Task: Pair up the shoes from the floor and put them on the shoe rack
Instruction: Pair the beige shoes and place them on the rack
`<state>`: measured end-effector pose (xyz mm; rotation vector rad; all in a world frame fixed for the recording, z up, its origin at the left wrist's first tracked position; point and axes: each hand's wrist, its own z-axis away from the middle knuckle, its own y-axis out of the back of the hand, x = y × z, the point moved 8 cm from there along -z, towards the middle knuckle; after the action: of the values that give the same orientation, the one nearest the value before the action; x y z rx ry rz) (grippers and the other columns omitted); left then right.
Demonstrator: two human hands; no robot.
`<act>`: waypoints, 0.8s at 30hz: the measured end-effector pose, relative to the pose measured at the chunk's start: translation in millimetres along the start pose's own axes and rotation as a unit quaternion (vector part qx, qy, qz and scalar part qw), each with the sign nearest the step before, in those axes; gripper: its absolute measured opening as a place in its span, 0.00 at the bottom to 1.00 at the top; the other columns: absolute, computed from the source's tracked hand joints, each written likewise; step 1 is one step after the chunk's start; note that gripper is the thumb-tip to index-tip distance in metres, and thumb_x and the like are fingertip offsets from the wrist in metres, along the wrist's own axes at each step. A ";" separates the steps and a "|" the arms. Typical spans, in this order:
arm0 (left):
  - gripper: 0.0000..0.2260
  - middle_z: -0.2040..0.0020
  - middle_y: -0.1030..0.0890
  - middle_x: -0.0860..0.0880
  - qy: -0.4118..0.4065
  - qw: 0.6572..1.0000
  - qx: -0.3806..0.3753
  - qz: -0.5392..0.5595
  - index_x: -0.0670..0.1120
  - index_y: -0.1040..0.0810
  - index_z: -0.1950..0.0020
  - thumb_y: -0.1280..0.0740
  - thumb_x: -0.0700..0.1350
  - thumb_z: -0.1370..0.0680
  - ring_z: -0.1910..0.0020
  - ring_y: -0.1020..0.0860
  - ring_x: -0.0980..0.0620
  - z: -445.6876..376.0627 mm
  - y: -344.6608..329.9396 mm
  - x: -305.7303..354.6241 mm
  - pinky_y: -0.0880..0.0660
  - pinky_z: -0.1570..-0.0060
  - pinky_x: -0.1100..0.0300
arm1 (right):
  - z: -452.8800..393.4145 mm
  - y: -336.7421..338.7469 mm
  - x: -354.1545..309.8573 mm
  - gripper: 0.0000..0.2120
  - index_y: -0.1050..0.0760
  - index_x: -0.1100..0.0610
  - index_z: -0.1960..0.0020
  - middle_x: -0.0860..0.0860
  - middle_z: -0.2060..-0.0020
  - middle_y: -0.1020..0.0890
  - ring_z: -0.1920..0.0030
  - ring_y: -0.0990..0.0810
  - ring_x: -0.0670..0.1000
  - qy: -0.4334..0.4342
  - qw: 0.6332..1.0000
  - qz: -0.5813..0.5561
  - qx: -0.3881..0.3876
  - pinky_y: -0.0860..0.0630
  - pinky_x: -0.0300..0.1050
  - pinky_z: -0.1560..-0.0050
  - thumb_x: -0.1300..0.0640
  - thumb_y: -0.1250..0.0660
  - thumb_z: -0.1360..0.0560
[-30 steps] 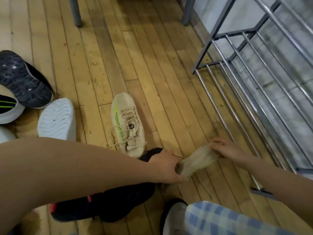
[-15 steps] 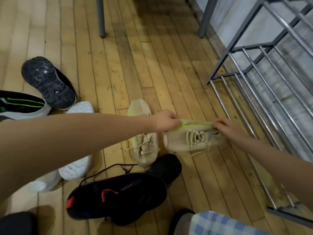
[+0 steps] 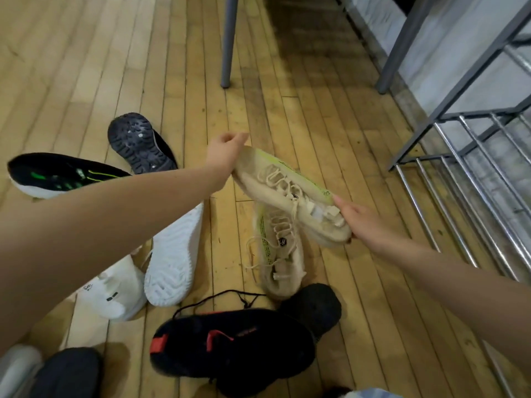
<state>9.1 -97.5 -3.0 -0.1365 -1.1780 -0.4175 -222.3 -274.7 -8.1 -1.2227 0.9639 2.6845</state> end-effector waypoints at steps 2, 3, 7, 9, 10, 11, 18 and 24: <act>0.13 0.47 0.21 0.45 0.046 0.999 -0.003 0.012 0.48 0.27 0.44 0.37 0.55 0.22 0.49 0.20 0.44 1.7 7.8 -22.9 0.19 0.54 0.52 | -4.4 -9.1 -5.5 0.14 0.25 0.49 0.51 0.40 0.64 0.24 0.63 0.27 0.37 0.009 1.000 -0.004 0.019 0.29 0.31 0.63 0.44 0.46 0.19; 0.16 0.45 0.21 0.43 0.080 0.996 -0.025 0.016 0.46 0.28 0.41 0.38 0.56 0.22 0.50 0.19 0.44 6.0 8.4 -37.6 0.19 0.56 0.52 | -4.8 -14.6 -6.8 0.14 0.26 0.49 0.51 0.42 0.64 0.23 0.64 0.27 0.39 0.007 1.000 -0.010 0.023 0.28 0.34 0.61 0.44 0.47 0.19; 0.22 0.48 0.19 0.43 0.204 0.967 -0.151 -0.013 0.44 0.29 0.38 0.40 0.60 0.22 0.49 0.19 0.43 40.4 0.1 -88.6 0.21 0.52 0.52 | -10.0 -42.1 0.6 0.23 0.23 0.54 0.45 0.48 0.58 0.18 0.61 0.21 0.46 -0.008 1.000 -0.005 0.006 0.29 0.40 0.66 0.40 0.50 0.20; 0.22 0.46 0.20 0.44 0.222 0.955 -0.192 -0.042 0.45 0.29 0.37 0.40 0.60 0.22 0.47 0.20 0.44 55.0 -5.4 -104.7 0.21 0.49 0.52 | -10.0 -54.4 3.9 0.24 0.24 0.53 0.43 0.49 0.55 0.17 0.58 0.19 0.48 -0.006 1.000 -0.004 0.005 0.28 0.40 0.66 0.39 0.51 0.20; 0.22 0.45 0.20 0.44 0.226 0.952 -0.200 -0.059 0.44 0.29 0.36 0.41 0.59 0.22 0.46 0.20 0.45 59.2 -5.0 -111.8 0.21 0.49 0.52 | -10.4 -61.0 4.5 0.24 0.24 0.53 0.43 0.49 0.54 0.17 0.56 0.19 0.49 -0.005 1.000 -0.008 0.005 0.27 0.40 0.66 0.40 0.52 0.20; 0.22 0.44 0.21 0.44 0.224 0.950 -0.204 -0.077 0.44 0.30 0.35 0.42 0.58 0.21 0.46 0.21 0.46 61.8 -5.8 -117.3 0.21 0.50 0.52 | -10.8 -64.1 5.8 0.24 0.25 0.54 0.43 0.49 0.53 0.17 0.55 0.20 0.48 -0.009 1.000 -0.013 0.009 0.27 0.40 0.65 0.40 0.52 0.19; 0.21 0.45 0.24 0.45 0.220 0.940 -0.171 -0.195 0.43 0.34 0.29 0.45 0.54 0.18 0.49 0.23 0.49 57.0 8.5 -136.2 0.22 0.57 0.58 | -8.0 -38.7 30.6 0.27 0.25 0.51 0.42 0.48 0.57 0.17 0.56 0.18 0.52 -0.065 0.993 -0.020 0.092 0.19 0.54 0.53 0.37 0.56 0.21; 0.20 0.50 0.22 0.45 0.228 0.932 -0.166 -0.226 0.41 0.31 0.33 0.44 0.53 0.19 0.52 0.22 0.49 55.9 0.3 -142.0 0.22 0.60 0.58 | -0.5 -5.6 64.0 0.26 0.28 0.59 0.36 0.57 0.50 0.19 0.56 0.19 0.53 -0.109 0.983 -0.073 0.129 0.19 0.49 0.60 0.45 0.56 0.18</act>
<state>-84.2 -44.6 -111.6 -0.0527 -0.6622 -1.0017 -264.5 -284.0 -55.7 -0.8920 1.0989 2.4249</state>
